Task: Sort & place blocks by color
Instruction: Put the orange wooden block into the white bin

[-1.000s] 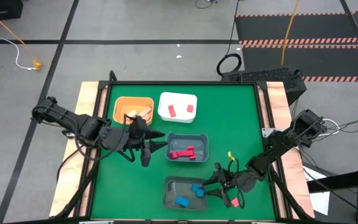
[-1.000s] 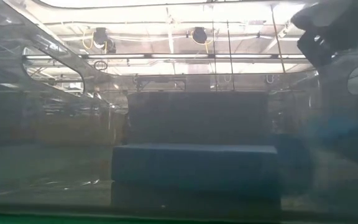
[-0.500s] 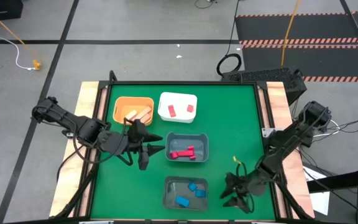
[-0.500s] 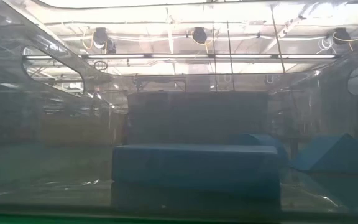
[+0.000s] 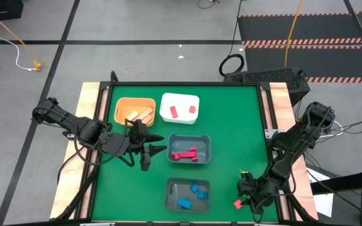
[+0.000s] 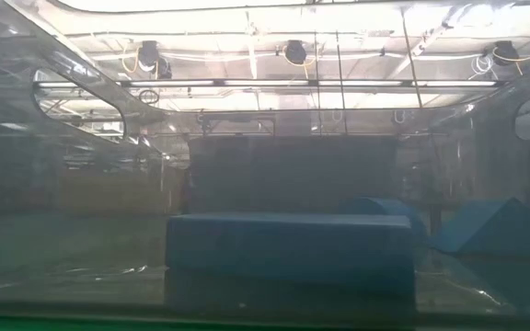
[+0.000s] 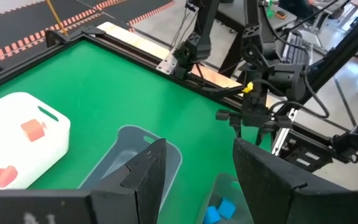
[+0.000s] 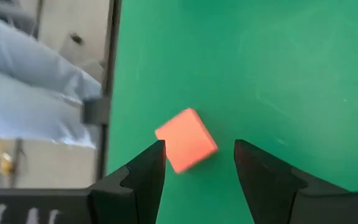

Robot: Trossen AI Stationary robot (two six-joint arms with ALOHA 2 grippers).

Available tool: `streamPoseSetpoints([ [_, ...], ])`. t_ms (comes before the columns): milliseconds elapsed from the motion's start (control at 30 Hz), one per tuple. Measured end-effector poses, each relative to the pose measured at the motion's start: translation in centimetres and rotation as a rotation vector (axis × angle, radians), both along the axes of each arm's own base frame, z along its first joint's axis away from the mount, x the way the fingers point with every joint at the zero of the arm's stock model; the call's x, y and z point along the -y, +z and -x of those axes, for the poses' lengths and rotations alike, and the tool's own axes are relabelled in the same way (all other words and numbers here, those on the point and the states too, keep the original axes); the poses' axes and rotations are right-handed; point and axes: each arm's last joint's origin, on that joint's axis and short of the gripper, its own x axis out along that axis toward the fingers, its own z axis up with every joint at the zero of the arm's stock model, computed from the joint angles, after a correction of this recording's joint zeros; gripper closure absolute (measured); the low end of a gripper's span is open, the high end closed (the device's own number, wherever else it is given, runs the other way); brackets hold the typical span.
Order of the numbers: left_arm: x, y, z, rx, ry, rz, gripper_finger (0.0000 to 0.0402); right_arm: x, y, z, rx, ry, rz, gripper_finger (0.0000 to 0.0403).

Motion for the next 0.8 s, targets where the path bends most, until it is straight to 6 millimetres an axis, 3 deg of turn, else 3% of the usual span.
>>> streamPoseSetpoints([
  [433, -0.1, -0.4, 0.2, -0.036, 0.023, 0.025, 0.0215, -0.3, 0.0, 0.0, 0.192, 0.328, 0.171, 0.022],
  [800, -0.1, -0.4, 0.2, -0.035, 0.027, 0.034, 0.0215, -1.9, -1.9, -1.0, 0.266, 0.38, 0.166, 0.022],
])
